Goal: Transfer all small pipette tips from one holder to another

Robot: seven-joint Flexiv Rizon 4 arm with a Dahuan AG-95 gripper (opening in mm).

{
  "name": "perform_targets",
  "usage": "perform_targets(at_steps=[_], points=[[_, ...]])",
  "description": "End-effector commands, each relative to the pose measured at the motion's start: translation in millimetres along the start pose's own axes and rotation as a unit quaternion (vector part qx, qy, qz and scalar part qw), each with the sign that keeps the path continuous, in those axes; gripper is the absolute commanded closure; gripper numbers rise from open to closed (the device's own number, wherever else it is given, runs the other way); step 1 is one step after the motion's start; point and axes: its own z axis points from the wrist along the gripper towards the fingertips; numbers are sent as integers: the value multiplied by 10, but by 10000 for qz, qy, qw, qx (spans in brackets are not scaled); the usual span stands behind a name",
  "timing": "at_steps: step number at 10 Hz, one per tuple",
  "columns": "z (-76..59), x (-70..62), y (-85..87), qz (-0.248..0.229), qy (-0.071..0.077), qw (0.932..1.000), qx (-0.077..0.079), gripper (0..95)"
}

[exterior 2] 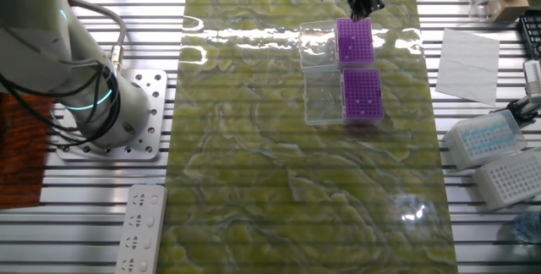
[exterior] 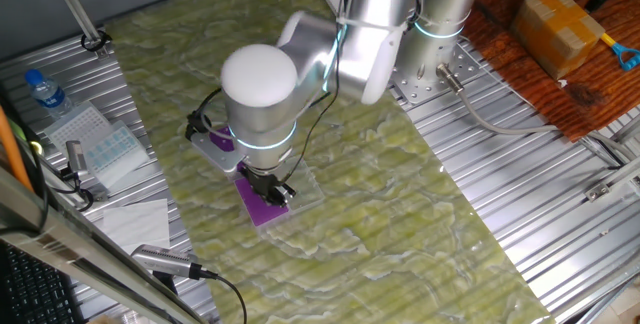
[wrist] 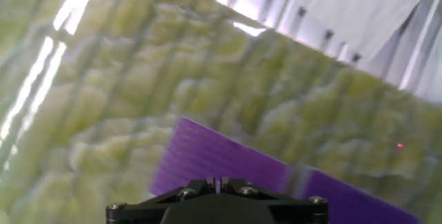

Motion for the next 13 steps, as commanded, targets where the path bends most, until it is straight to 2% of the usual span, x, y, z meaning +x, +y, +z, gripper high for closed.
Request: perform_targets(at_steps=[1, 13], points=[[28, 2, -7, 5, -37, 10000, 28, 950], [103, 52, 40, 3, -66, 10000, 41, 950]])
